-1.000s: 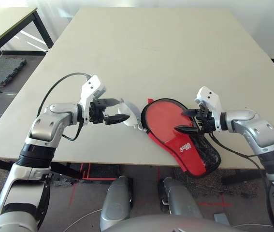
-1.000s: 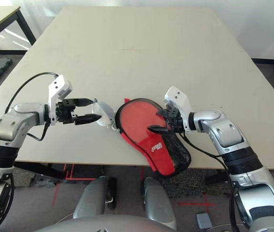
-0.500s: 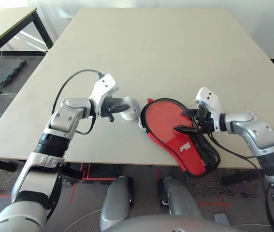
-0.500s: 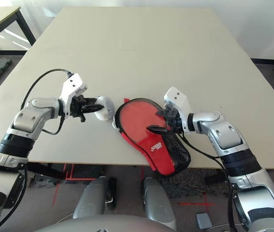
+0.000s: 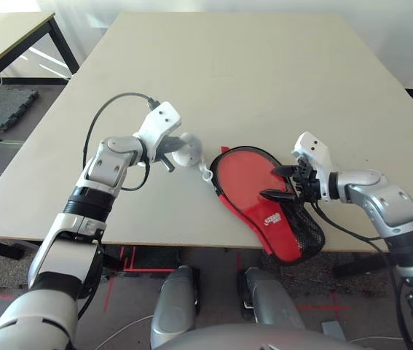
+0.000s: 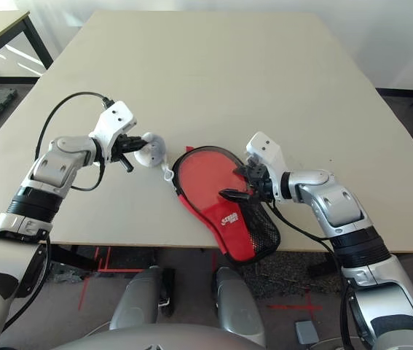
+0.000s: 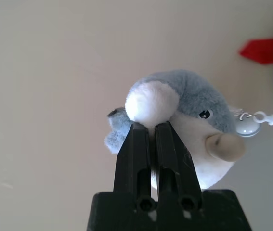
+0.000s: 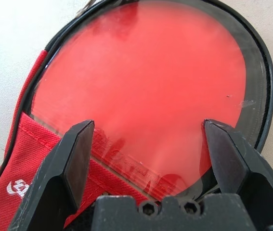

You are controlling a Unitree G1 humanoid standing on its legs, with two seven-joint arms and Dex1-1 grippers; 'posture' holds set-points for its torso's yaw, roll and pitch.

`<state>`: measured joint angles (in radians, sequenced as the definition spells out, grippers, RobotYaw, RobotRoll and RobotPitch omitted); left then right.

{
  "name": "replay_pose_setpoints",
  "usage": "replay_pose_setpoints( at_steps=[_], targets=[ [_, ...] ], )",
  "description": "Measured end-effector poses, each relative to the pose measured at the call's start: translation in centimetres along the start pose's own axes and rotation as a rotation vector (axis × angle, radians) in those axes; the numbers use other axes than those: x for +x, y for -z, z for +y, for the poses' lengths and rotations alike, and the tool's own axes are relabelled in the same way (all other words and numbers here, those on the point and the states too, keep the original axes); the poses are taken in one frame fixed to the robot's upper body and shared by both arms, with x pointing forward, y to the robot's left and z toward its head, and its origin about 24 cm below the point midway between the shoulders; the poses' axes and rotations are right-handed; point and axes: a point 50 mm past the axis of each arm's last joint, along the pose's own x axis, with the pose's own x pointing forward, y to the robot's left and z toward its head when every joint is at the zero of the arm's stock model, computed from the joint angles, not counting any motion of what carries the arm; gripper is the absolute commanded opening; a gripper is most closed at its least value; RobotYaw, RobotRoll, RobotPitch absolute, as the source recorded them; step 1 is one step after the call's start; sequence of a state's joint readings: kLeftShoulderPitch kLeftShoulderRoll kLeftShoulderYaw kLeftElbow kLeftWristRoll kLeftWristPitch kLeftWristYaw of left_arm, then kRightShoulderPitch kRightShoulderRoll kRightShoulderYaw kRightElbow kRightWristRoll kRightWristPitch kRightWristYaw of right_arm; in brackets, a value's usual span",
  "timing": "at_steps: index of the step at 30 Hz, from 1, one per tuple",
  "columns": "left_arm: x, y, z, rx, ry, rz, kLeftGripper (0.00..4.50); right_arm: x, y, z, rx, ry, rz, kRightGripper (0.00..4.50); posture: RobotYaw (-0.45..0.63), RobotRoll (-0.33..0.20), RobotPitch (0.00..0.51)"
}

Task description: Store the ping-pong paddle in its case and zip it.

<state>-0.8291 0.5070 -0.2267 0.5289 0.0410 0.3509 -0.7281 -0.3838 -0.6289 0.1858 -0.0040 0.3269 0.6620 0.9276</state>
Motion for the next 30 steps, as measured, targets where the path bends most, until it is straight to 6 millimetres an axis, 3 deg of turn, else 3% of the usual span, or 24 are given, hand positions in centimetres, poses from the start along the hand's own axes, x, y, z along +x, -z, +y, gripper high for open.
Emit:
replay_pose_setpoints(
  at_steps=[9,16,26,30],
  targets=[
    [1.7,-1.8,1.3,0.114,-0.019,0.013,0.01,0.1,0.1,0.1,-0.015,0.006,0.002,4.50,0.07,0.000,0.113],
    [3.4,-2.9,1.1,0.193,-0.027,0.033,0.01,0.2,0.2,0.4,-0.015,0.016,-0.006,4.50,0.05,0.000,0.123],
    [5.9,-6.5,-1.1,0.261,-0.084,-0.080,0.01,-0.2,0.3,0.8,-0.009,0.028,-0.013,4.50,0.02,0.000,0.123],
    [6.5,-8.7,-2.5,0.207,-0.032,-0.203,0.01,-0.4,0.4,0.7,0.001,0.038,-0.015,4.50,0.02,0.000,0.120]
  ],
)
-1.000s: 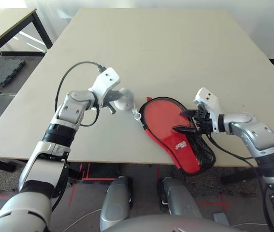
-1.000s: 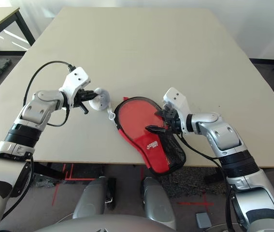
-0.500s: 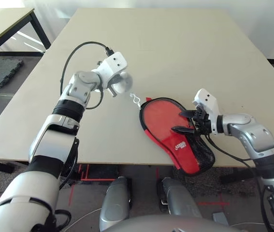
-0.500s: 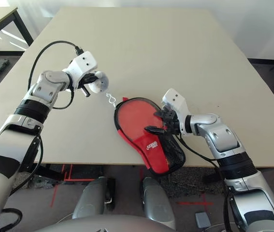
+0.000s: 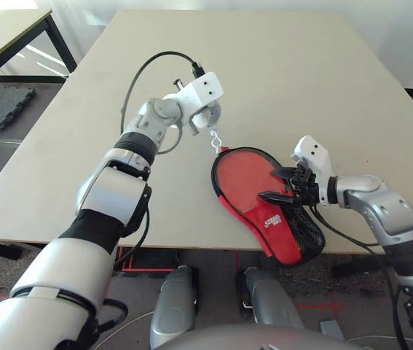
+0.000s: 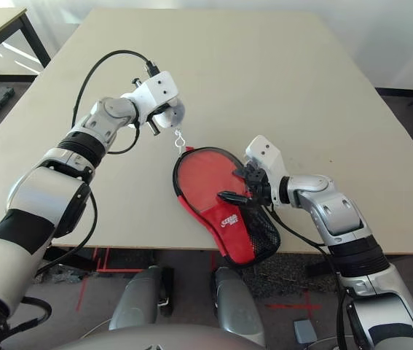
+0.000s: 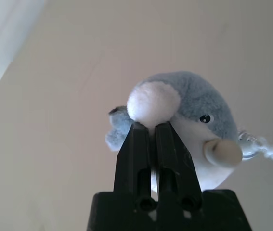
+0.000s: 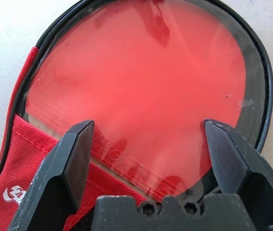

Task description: Store the ping-pong paddle in its case and zip it.

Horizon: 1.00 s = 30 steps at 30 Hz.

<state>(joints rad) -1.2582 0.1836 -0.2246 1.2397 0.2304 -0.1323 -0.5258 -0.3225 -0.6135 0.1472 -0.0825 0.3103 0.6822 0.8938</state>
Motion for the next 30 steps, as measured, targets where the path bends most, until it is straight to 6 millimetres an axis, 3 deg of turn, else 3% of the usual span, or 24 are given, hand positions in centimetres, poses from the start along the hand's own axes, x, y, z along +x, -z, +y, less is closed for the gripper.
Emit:
replay_pose_setpoints(
  at_steps=[8,17,20,25,29,30],
  targets=[
    [-0.1,-2.9,-2.4,-0.008,0.401,-0.186,0.01,0.2,-0.1,0.1,0.003,-0.003,-0.006,4.50,0.04,0.000,0.112],
    [-1.5,-1.9,-4.8,0.000,0.662,-0.211,0.01,0.4,-0.2,0.0,0.007,-0.007,-0.009,4.50,0.04,0.000,0.106],
    [-1.6,-2.0,-5.6,-0.019,0.701,-0.211,0.83,0.5,-0.2,0.0,0.008,-0.009,-0.012,4.50,0.04,0.000,0.107],
    [-1.5,-2.4,-6.9,-0.036,0.729,-0.232,2.86,0.6,-0.3,0.0,0.009,-0.012,-0.015,4.50,0.04,0.000,0.108],
    [-1.6,-2.7,-6.7,-0.061,0.719,-0.247,4.44,0.6,-0.3,0.1,0.009,-0.012,-0.016,4.50,0.04,0.000,0.107],
    [-1.7,-2.9,-6.6,-0.070,0.711,-0.255,4.47,0.6,-0.2,0.1,0.009,-0.012,-0.016,4.50,0.05,0.000,0.106]
  ],
)
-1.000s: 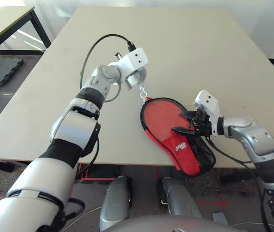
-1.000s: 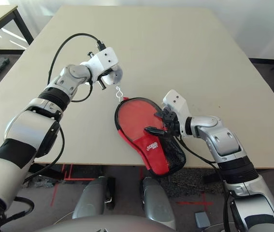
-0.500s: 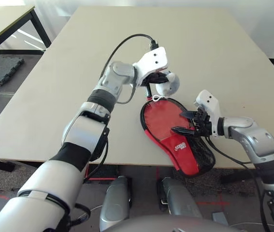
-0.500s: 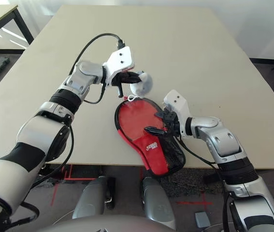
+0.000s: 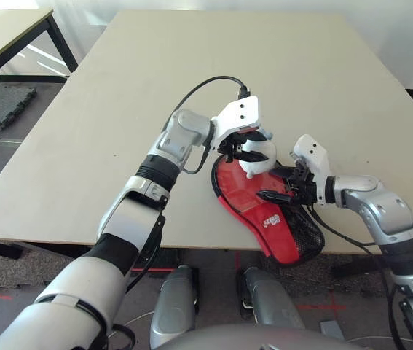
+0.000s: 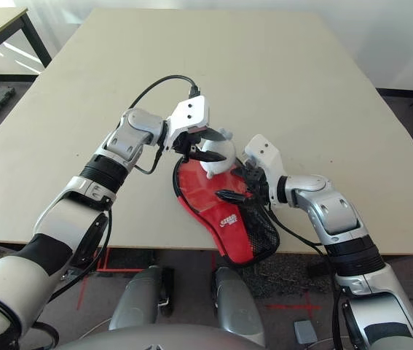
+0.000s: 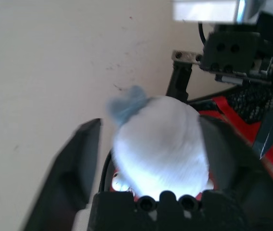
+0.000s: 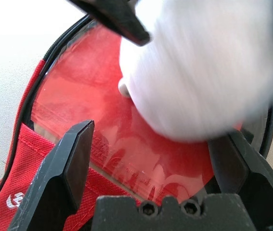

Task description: Store the ping-pong paddle in its case and zip it.

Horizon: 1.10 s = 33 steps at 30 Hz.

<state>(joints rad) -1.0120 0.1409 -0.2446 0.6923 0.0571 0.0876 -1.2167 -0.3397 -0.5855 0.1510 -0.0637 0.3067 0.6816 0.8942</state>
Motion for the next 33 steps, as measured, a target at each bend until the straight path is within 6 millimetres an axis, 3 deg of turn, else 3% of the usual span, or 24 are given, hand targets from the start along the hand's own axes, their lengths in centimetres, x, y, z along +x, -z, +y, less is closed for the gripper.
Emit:
replay_pose_setpoints(
  at_steps=[7,12,21,26,33],
  targets=[
    [-1.8,-0.8,1.0,-0.052,-0.100,-0.059,4.47,0.1,0.0,-0.1,0.003,0.000,0.000,4.50,0.05,0.000,0.102],
    [-5.2,-0.3,1.7,-0.058,-0.162,-0.008,4.47,0.1,0.0,-0.1,0.004,-0.002,-0.002,4.50,0.05,0.000,0.102],
    [-8.2,4.6,-2.2,-0.190,-0.059,0.114,4.47,0.2,0.2,-0.2,0.009,-0.001,0.001,4.50,0.06,0.000,0.099],
    [-7.9,4.6,-2.8,-0.185,-0.039,0.117,4.47,0.2,0.3,-0.2,0.007,0.003,0.008,4.50,0.06,0.000,0.096],
    [-5.2,5.3,-3.8,-0.222,-0.013,0.062,4.47,0.2,0.3,-0.2,0.000,-0.001,0.013,4.50,0.04,0.000,0.094]
  ],
)
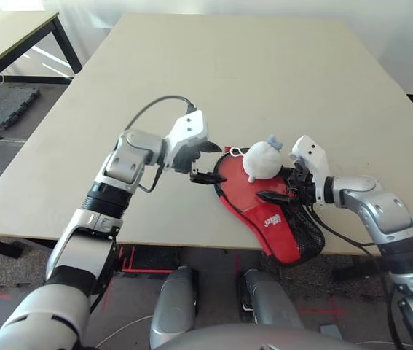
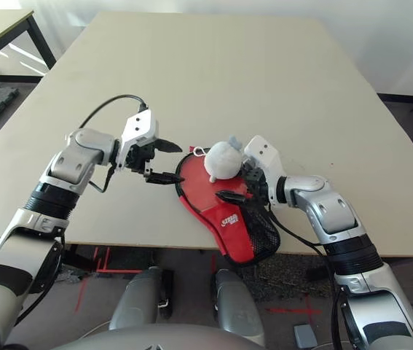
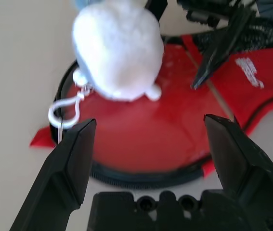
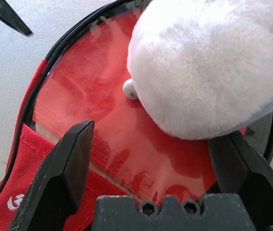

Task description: Store the ping-pong paddle in its case and zip it.

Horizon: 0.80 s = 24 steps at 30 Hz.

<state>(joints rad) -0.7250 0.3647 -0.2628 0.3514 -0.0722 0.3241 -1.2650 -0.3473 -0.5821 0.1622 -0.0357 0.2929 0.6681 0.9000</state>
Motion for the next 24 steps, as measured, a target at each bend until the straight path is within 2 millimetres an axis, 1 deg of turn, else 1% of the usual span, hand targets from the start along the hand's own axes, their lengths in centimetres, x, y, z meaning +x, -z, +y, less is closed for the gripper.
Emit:
replay_pose_setpoints(
  at_steps=[7,10,12,15,18,21,22,24],
  targets=[
    [1.6,2.4,-0.3,-0.019,0.032,0.086,4.47,-0.2,0.1,0.0,-0.002,0.002,0.003,4.50,0.03,0.000,0.098],
    [1.9,3.0,-0.3,0.005,0.037,0.114,4.47,-0.8,0.0,-0.2,0.007,0.005,-0.001,4.50,0.03,0.000,0.101],
    [2.3,2.9,-0.2,0.016,0.039,0.110,4.47,-1.5,0.1,-0.3,0.036,-0.003,-0.004,4.50,0.03,0.000,0.103],
    [2.8,2.9,0.0,0.013,0.034,0.097,4.47,-3.6,0.3,-0.8,0.065,0.011,0.006,4.50,0.02,0.000,0.105],
    [3.1,2.8,0.0,0.012,0.031,0.092,4.47,-6.0,-1.0,-1.8,0.079,0.066,-0.062,4.50,0.01,0.000,0.102],
    [3.5,2.7,0.0,0.013,0.038,0.084,4.47,-7.8,-3.5,-2.6,0.063,0.100,-0.173,4.50,0.01,0.000,0.100],
    [3.6,2.7,-0.1,0.012,0.040,0.083,4.47,-8.2,-4.4,-2.8,0.051,0.110,-0.201,4.50,0.01,0.000,0.097],
    [3.6,2.6,-0.1,0.012,0.042,0.080,4.47,-8.3,-5.2,-3.0,0.042,0.118,-0.228,4.50,0.01,0.000,0.095]
  ],
)
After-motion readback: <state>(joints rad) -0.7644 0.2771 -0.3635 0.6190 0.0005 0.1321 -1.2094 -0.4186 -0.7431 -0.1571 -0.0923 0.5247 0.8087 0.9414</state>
